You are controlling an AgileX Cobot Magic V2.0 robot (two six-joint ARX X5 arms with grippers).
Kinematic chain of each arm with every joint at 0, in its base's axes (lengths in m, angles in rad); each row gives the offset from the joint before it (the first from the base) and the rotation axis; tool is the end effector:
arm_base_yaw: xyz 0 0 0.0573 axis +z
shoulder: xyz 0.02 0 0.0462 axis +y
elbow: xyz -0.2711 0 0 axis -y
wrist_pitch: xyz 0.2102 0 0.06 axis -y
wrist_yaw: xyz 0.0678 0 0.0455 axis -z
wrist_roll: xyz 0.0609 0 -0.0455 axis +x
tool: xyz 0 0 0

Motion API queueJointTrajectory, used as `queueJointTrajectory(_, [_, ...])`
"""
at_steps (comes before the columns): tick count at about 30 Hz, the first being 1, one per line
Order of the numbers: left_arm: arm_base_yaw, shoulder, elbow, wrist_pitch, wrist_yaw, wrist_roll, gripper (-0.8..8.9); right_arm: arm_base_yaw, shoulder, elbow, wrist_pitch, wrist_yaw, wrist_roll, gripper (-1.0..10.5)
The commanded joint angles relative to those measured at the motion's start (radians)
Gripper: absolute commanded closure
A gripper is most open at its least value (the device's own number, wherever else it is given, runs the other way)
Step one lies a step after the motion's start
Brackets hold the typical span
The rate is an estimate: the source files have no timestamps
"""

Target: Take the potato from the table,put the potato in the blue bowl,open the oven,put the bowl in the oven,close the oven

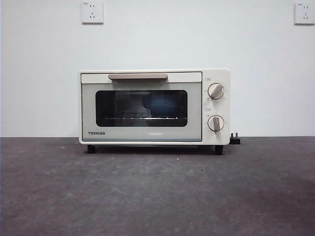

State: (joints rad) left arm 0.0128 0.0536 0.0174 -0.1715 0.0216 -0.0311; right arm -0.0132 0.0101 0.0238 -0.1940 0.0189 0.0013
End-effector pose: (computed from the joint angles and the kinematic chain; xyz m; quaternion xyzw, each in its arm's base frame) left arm 0.0875 -0.0002 0.1438 -0.0172 0.1037 -0.0028 0.9945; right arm 0.0849 -0.0023 0.1460 0.0004 0.0900 -0.0160 0.9958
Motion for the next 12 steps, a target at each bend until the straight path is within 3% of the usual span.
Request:
queueJointTrajectory(1, [0.003, 0.002, -0.01, 0.006, 0.005, -0.007, 8.18, 0.0, -0.003, -0.01, 0.003, 0.013, 0.004, 9.5])
queueJointTrajectory(12, [0.003, 0.002, -0.01, 0.006, 0.005, -0.007, 8.18, 0.0, -0.003, -0.01, 0.011, 0.012, 0.006, 9.5])
